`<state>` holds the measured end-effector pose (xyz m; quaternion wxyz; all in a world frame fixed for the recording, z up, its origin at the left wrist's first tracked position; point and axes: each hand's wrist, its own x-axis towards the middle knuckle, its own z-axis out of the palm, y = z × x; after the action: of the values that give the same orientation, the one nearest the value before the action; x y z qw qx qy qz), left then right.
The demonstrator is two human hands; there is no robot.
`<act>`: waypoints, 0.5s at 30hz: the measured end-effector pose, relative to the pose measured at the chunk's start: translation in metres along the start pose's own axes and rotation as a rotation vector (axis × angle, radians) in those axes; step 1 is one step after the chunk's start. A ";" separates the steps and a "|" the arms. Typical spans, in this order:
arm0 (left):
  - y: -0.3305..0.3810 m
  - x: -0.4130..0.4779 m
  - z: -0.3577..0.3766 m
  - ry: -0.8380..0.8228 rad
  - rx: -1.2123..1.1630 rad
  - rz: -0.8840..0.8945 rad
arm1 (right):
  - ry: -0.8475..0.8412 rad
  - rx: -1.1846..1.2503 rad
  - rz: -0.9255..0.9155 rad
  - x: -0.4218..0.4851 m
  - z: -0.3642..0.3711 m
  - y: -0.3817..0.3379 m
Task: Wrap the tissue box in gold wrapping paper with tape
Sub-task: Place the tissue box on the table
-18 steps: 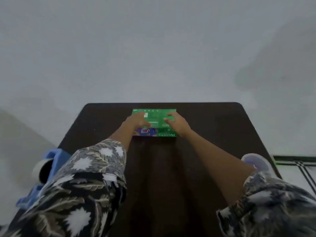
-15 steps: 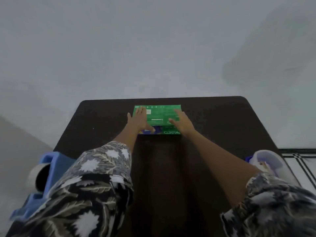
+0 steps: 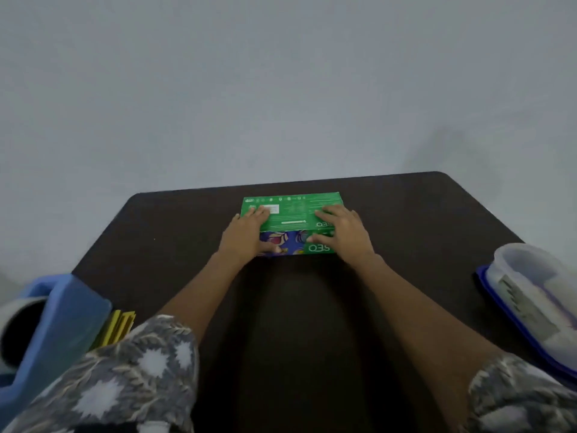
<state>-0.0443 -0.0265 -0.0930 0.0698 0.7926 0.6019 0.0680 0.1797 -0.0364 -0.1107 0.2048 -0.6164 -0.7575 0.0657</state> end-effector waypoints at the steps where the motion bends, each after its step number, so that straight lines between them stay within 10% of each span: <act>1: 0.000 -0.003 0.001 0.021 -0.009 0.000 | 0.026 0.071 0.002 -0.003 0.005 -0.001; 15: 0.020 -0.065 -0.001 0.113 0.017 0.016 | 0.090 0.102 0.034 -0.069 -0.006 -0.017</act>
<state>-0.0426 -0.0941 -0.0901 0.0284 0.7928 0.5992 0.1078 0.1772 -0.1076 -0.1145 0.2688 -0.6203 -0.7325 0.0800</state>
